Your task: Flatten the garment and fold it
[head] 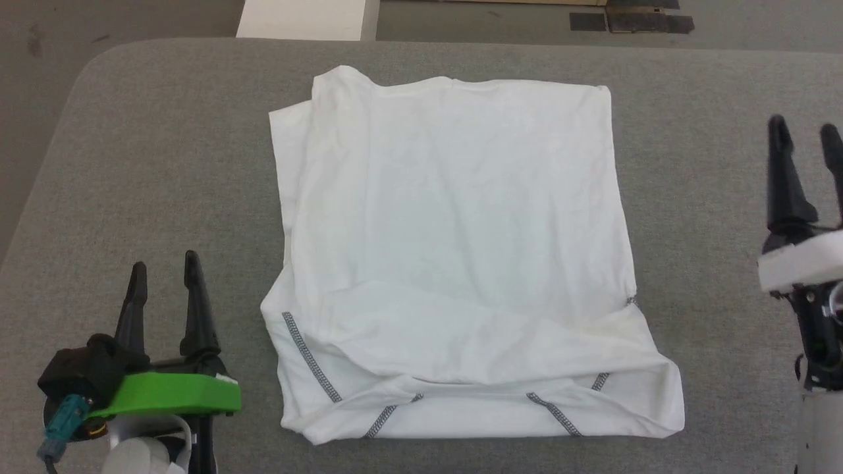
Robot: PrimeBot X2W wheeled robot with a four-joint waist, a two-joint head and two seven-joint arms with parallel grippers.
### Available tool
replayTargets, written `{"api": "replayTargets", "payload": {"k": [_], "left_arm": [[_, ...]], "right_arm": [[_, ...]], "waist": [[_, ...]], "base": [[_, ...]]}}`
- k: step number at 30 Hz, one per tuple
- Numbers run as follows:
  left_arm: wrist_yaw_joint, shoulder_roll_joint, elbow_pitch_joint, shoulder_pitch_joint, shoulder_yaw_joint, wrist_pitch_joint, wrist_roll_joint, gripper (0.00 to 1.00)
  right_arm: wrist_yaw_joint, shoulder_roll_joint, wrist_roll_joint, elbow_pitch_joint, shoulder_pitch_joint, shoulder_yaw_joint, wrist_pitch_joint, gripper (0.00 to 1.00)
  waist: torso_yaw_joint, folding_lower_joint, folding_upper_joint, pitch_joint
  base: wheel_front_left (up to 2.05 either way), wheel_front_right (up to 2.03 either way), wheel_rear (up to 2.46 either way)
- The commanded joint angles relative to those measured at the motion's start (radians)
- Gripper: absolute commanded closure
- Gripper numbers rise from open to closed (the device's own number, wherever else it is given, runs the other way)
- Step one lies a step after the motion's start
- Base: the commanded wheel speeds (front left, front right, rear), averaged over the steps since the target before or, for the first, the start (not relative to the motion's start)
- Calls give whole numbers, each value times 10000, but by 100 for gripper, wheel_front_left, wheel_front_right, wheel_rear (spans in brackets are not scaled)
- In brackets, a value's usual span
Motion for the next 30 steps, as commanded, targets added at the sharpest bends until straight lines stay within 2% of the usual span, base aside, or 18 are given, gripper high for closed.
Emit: {"api": "replayTargets", "payload": {"k": [1,8,14,19,23,27,30], "left_arm": [[-51,-22,79,-190,-27,-45,-21,0],[-104,169,623,-1024,-349,-13,-186,0],[-148,821,1721,-3320,-971,724,-565,0],[-159,1454,3364,-5880,-1291,2007,-942,0],[-135,1820,4655,-7813,-1389,3480,-1188,0],[154,2113,5755,-9402,-1488,5214,-1266,0],[533,2310,6462,-10157,-1711,6680,-1118,0]], "right_arm": [[-13,191,-212,-217,380,-312,-84,0],[-13,573,-466,-812,1131,-1305,-165,0],[-13,652,-457,-1326,964,-1556,-101,0],[-13,673,-442,-1770,614,-1530,64,0],[-13,678,-344,-2035,428,-1369,171,0],[-13,679,-249,-2166,357,-1203,220,0],[-13,680,-155,-2215,395,-1199,136,0]], "waist": [[-67,0,-1,41],[-79,0,-1,494],[-22,0,-1,1439],[-170,0,-1,2394],[-368,0,-1,3107],[-543,0,-1,3670],[-620,0,-1,3917]], "base": [[0,0,0],[0,0,0],[0,0,0],[0,0,0],[0,0,0],[0,0,0],[0,0,0]]}}
